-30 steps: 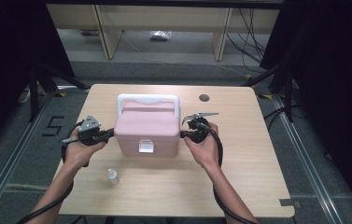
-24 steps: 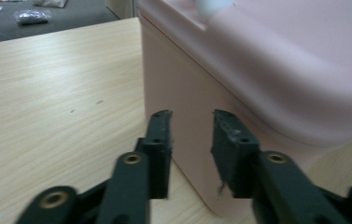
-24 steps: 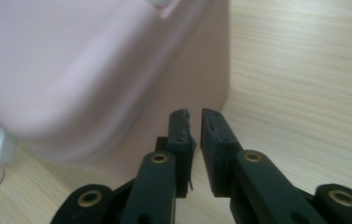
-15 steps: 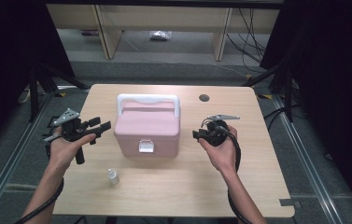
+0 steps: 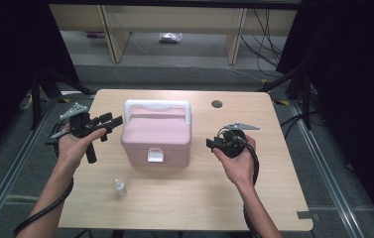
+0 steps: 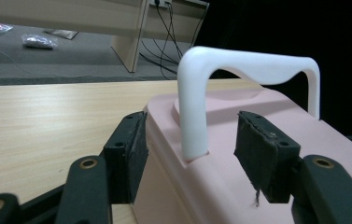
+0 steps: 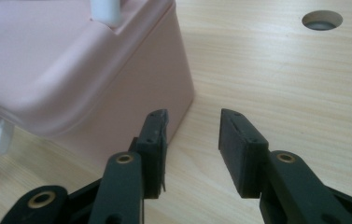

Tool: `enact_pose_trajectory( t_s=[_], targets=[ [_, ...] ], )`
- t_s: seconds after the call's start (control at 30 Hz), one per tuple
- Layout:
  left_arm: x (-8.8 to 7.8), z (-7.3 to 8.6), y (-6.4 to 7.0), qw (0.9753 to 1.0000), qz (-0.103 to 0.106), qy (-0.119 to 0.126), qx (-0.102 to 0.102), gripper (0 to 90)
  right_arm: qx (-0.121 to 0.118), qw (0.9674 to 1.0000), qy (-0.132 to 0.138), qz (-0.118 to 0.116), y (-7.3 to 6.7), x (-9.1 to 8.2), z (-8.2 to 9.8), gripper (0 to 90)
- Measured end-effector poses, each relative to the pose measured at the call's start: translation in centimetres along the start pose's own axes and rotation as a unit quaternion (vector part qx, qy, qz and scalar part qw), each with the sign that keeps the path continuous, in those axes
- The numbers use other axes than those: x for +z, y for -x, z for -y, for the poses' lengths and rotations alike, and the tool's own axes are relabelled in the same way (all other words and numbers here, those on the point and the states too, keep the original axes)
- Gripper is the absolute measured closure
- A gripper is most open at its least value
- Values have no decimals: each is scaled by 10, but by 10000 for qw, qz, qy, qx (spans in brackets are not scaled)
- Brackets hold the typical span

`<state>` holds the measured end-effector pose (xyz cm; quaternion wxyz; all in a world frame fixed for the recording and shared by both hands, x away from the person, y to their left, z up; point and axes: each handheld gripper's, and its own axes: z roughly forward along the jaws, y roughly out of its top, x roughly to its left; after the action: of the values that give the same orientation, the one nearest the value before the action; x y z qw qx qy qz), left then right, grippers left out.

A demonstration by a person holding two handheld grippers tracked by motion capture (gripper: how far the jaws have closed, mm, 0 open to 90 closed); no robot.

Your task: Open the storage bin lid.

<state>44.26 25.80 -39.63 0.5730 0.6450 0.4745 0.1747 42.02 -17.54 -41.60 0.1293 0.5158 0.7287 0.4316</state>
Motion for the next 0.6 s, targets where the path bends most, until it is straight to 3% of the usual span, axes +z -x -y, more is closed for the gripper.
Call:
enact_pose_trajectory(
  t_s=[0.13, 0.17, 0.2, 0.33, 0.47, 0.5, 0.6],
  targets=[
    [7, -1, -3, 9998, -146, -92, -71, 431, 14, 10000, 6, -72, -2, 0, -2, 632],
    [9, -2, -4, 9998, -159, -117, -69, 431, -105, 9999, -4, 24, -2, 0, -3, 633],
    [11, -2, -4, 9998, -169, -117, -64, 432, 56, 10000, -4, -60, -4, 0, -2, 634],
    [18, -4, -3, 9996, -173, -186, -130, 443, -9, 10000, 45, -8, -3, 0, -3, 640],
    [28, -8, -1, 9996, -151, -251, -10, 468, 0, 10000, 79, 6, -6, -3, -6, 641],
    [31, -8, -1, 9996, -145, -259, -10, 468, -140, 9998, 110, 22, -5, -3, -7, 642],
    [38, -10, 0, 9993, -147, -337, 18, 471, -88, 9999, 140, 36, -7, -3, -7, 643]
  ],
)
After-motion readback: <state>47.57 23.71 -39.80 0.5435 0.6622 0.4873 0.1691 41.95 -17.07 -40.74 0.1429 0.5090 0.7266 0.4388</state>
